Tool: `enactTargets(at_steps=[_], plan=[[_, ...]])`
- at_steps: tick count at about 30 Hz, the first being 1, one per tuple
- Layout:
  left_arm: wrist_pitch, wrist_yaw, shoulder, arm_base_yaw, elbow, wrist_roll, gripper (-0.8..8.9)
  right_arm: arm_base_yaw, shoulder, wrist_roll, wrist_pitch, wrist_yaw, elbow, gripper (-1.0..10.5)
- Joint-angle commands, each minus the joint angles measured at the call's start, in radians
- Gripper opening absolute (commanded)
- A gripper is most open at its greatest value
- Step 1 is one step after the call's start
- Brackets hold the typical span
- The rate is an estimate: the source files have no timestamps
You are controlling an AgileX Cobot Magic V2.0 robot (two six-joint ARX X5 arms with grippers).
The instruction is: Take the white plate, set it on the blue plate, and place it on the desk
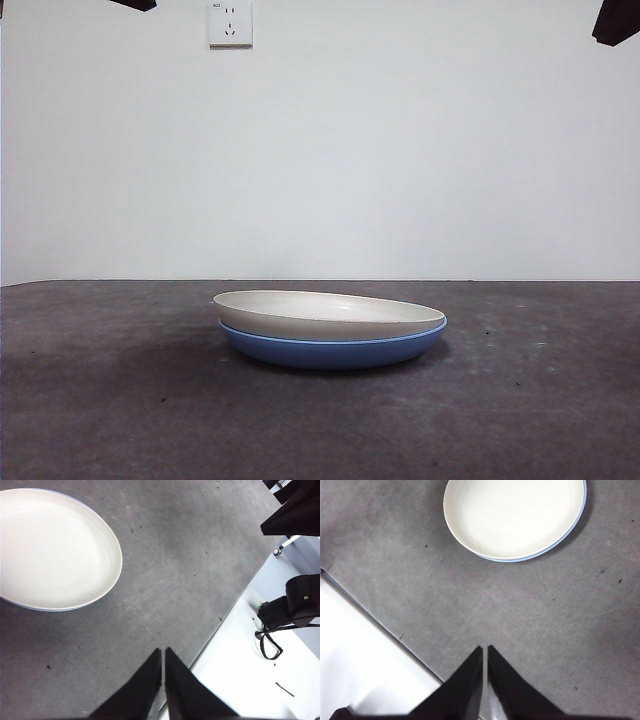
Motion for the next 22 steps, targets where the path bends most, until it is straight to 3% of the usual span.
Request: enactTargets(at_steps=[1,22], plan=[[0.005,0.005,0.006,-0.005,0.007,0.009,0.09,0.007,0.008,-0.014,0.012,0.001,0.018,0.1],[0.005,0.005,0.006,-0.005,0.008,0.008,0.09,0.007,0.008,-0.014,0.04,0.0,0.018,0.1]])
